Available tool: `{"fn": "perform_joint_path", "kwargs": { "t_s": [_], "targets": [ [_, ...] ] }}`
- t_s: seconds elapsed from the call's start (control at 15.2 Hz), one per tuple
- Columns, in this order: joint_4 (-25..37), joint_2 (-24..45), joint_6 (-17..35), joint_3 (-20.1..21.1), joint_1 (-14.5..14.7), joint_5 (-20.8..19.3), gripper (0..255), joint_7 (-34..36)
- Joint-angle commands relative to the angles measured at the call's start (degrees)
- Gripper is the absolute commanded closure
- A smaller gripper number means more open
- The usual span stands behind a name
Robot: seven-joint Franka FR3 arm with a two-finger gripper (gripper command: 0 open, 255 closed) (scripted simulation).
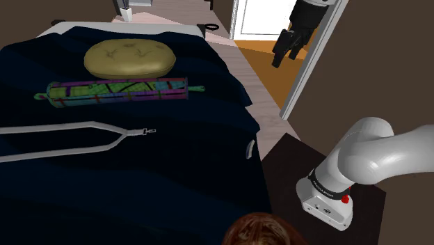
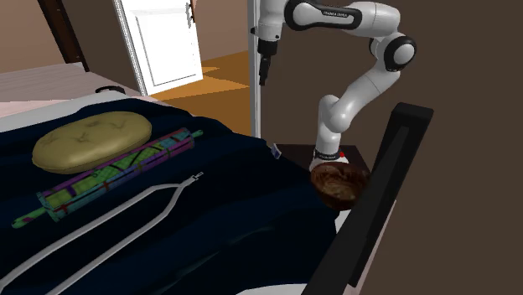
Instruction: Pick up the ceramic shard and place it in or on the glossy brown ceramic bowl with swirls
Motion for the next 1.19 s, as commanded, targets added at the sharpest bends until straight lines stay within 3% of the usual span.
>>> {"fn": "perform_joint_path", "kwargs": {
  "t_s": [0.0, 1.12],
  "targets": [
    [0.0, 0.0, 0.0, 0.0, 0.0, 0.0, 0, 0.0],
    [-21.4, -0.4, 18.4, 15.3, 13.0, 7.8, 0, 0.7]
  ]
}}
